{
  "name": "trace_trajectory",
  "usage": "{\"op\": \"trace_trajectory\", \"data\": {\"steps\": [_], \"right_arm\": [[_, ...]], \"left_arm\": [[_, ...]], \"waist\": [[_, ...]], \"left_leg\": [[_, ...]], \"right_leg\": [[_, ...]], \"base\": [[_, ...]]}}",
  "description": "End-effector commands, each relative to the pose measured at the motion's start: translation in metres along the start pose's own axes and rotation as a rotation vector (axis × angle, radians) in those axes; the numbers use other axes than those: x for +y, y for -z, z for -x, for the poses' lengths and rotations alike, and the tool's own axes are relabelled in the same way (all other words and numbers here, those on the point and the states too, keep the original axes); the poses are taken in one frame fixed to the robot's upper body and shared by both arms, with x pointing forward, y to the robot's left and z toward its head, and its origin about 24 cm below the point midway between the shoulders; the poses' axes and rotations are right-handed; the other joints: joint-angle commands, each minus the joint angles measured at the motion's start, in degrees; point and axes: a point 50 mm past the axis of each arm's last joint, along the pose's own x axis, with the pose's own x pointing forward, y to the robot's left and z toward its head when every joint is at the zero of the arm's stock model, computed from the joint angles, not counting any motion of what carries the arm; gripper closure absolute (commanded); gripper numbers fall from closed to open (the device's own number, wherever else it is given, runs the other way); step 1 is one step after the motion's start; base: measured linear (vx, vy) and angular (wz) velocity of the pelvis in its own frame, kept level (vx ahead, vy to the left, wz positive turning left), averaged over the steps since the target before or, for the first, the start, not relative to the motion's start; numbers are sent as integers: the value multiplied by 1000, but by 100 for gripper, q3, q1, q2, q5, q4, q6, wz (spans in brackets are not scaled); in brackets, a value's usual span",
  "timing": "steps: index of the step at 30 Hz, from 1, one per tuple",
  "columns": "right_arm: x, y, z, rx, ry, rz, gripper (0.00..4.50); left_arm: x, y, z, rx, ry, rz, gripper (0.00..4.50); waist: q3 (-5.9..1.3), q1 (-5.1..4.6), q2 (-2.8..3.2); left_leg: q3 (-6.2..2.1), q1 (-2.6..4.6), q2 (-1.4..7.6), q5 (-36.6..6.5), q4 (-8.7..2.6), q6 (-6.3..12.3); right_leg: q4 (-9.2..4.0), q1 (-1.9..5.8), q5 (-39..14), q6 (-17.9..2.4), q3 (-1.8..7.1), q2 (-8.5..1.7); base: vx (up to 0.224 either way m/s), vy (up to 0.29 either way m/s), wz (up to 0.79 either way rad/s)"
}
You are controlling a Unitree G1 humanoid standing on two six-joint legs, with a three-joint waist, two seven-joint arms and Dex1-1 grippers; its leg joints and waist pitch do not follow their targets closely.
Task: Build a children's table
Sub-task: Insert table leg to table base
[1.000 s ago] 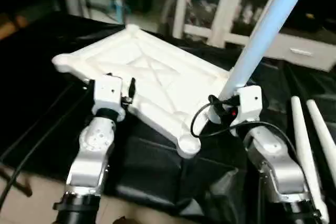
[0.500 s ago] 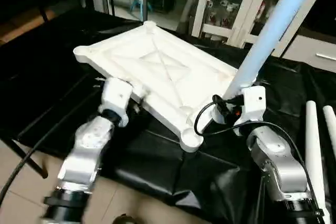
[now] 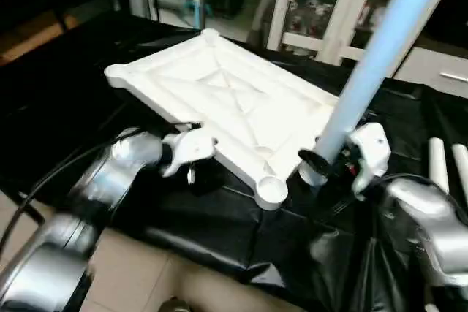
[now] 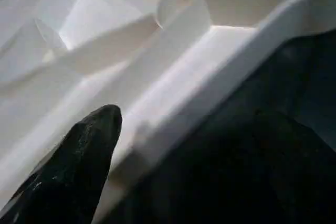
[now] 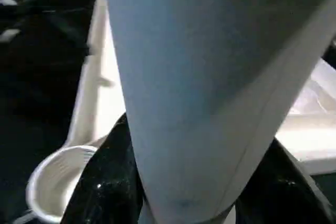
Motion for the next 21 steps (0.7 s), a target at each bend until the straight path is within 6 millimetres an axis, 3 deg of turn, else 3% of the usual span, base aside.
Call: {"op": "trace_trajectory", "data": {"steps": [1,3,4,6,8,9,11,12,13,14,15,16,17,18,19,20,21], "right_arm": [[1,-7,3,-21,-15,7,264],[1,-7,4,-21,-14,7,264],[1,-7,4,-20,-14,8,264],[2,-7,5,-22,-7,8,264],[3,-9,6,-42,44,-7,264],[3,-10,7,-50,57,-10,264],[5,-11,8,-62,99,-32,264],[9,-11,10,-64,98,-48,264],[13,-10,12,-65,88,-66,264],[21,-7,15,-55,63,-90,264],[21,-7,15,-55,63,-90,264],[24,-5,16,-46,53,-99,264],[30,-1,17,-25,26,-110,264],[38,6,17,6,-2,-116,264],[39,7,15,5,5,-122,264],[40,9,11,0,31,-137,264],[38,11,7,-2,79,-142,264]], "left_arm": [[4,-3,-10,30,14,-56,10],[6,-4,-12,36,8,-63,10],[7,-4,-13,37,4,-66,10],[12,-8,-15,18,-28,-62,10],[26,-19,-18,-118,-156,81,10],[27,-20,-18,-150,-174,118,10],[27,-19,-12,-273,-219,247,10],[23,-13,-8,-304,-243,324,10],[16,-9,-3,-348,-251,392,10],[-1,-5,7,-417,-252,464,10],[-1,-5,7,-417,-252,464,10],[-8,-5,10,-448,-249,479,10],[-22,-3,16,-472,-257,506,10],[-44,0,25,-488,-309,554,10],[-48,2,27,-486,-335,566,10],[-56,5,31,-477,-409,595,10],[-57,8,32,-468,-487,617,10]], "waist": [[-453,5,86],[-454,9,55],[-465,1,90],[-468,-8,101],[-466,-4,170],[-471,3,123],[-477,37,259],[-477,37,259],[-474,16,170],[-455,-31,109],[-476,-33,149],[-457,-65,165],[-453,-79,74],[-457,-99,114],[-441,-141,159],[-397,-176,47],[-376,-175,17]], "left_leg": [[-114,27,313,-593,-346,192],[-113,9,313,-529,-346,224],[-108,4,313,-502,-337,222],[-110,-4,309,-490,-327,237],[-105,17,310,-545,-314,236],[-99,13,305,-539,-310,257],[-127,31,336,-637,-311,210],[-127,31,336,-637,-311,210],[-138,20,401,-647,-347,200],[-87,2,355,-625,-335,298],[-108,-26,363,-564,-331,317],[-58,-35,323,-541,-320,385],[-37,-16,302,-597,-307,408],[-42,-45,347,-492,-320,420],[-59,-39,381,-666,-339,373],[-32,-40,355,-796,-349,390],[-4,-16,328,-897,-352,399]], "right_leg": [[-465,307,1,-467,455,-775],[-454,318,69,-529,455,-780],[-444,316,113,-570,452,-778],[-444,321,159,-599,455,-778],[-461,306,202,-679,458,-773],[-459,326,244,-731,459,-778],[-429,306,227,-928,455,-807],[-429,306,227,-928,455,-807],[-360,342,382,-1051,453,-844],[-380,320,310,-1015,447,-810],[-343,350,305,-1029,444,-854],[-409,298,150,-962,443,-799],[-444,297,-268,-835,448,-805],[-433,269,-309,-778,451,-796],[-431,250,-477,-770,437,-796],[-469,220,-750,-724,431,-765],[-547,191,-1079,-642,425,-754]], "base": [[0,0,0],[0,0,0],[0,0,0],[0,0,0],[0,0,0],[0,0,0],[0,0,0],[0,0,0],[0,0,0],[0,0,0],[0,0,0],[0,0,0],[0,0,0],[0,0,0],[0,0,0],[0,0,0],[0,0,0]]}}
